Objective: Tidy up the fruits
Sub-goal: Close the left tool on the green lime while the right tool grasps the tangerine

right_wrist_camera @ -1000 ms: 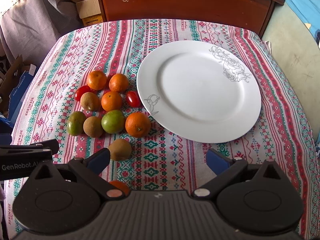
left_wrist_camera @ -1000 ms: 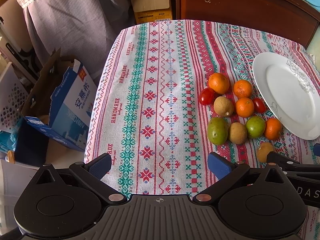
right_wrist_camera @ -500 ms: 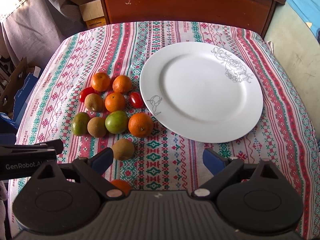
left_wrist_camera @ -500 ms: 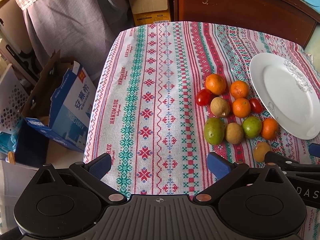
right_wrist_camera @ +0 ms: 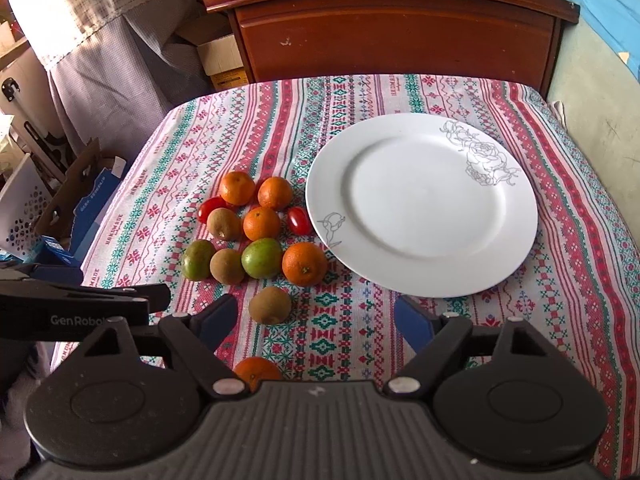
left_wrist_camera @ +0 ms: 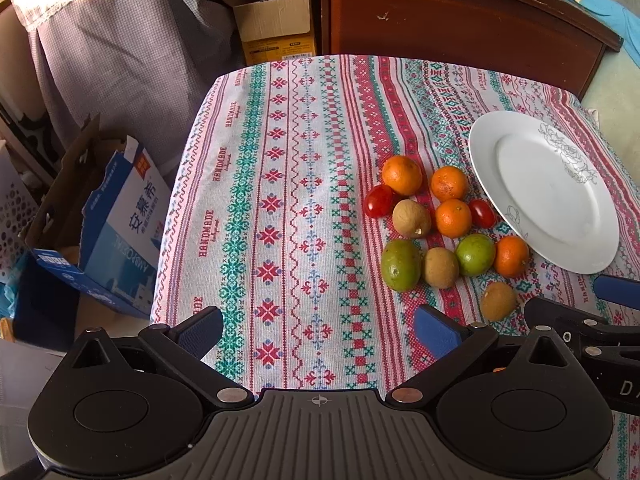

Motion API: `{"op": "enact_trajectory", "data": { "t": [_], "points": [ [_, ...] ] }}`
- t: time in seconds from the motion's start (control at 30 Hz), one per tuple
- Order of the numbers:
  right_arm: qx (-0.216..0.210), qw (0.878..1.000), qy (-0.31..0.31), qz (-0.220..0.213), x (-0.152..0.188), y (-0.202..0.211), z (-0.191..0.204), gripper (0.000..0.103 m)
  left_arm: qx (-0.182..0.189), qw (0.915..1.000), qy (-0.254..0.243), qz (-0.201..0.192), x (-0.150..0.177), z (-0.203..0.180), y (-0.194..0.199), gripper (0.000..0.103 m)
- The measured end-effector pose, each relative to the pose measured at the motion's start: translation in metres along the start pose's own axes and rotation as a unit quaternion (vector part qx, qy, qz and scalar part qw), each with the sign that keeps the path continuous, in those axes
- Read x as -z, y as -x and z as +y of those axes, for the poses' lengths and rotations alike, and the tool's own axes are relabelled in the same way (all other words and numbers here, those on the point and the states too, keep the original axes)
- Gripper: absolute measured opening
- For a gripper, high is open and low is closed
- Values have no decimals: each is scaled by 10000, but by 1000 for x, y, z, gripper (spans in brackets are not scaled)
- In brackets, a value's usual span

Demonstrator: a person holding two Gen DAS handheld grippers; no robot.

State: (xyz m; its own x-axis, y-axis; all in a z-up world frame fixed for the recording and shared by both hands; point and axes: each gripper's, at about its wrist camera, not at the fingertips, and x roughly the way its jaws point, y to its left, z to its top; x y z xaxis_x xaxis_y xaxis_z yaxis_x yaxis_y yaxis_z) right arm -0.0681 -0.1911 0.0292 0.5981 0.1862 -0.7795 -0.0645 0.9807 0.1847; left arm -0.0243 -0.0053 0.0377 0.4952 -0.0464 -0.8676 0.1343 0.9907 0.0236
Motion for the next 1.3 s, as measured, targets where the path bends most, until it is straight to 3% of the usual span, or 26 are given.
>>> {"op": "enact_trajectory", "data": {
  "t": [0.33, 0.53, 0.87, 1.2, 1.3],
  "points": [
    [-678, 9970, 313, 190, 35, 6, 1, 63, 232, 9994, -199, -148, 9, 8, -3, 97],
    [-829, 9957, 411, 79, 42, 6, 6, 56, 398, 9983, -312, -286, 14, 6, -5, 95],
    [-722, 9950, 691, -70, 52, 0, 12, 46, 618, 9935, -632, -711, 13, -11, -10, 90],
    [-773, 9932, 862, -126, 55, -3, 14, 33, 625, 9921, -709, -825, 9, -14, -24, 65],
    [-786, 9929, 873, -178, 56, -4, 13, 31, 652, 9918, -697, -844, 9, -14, -26, 62]
  ]
}}
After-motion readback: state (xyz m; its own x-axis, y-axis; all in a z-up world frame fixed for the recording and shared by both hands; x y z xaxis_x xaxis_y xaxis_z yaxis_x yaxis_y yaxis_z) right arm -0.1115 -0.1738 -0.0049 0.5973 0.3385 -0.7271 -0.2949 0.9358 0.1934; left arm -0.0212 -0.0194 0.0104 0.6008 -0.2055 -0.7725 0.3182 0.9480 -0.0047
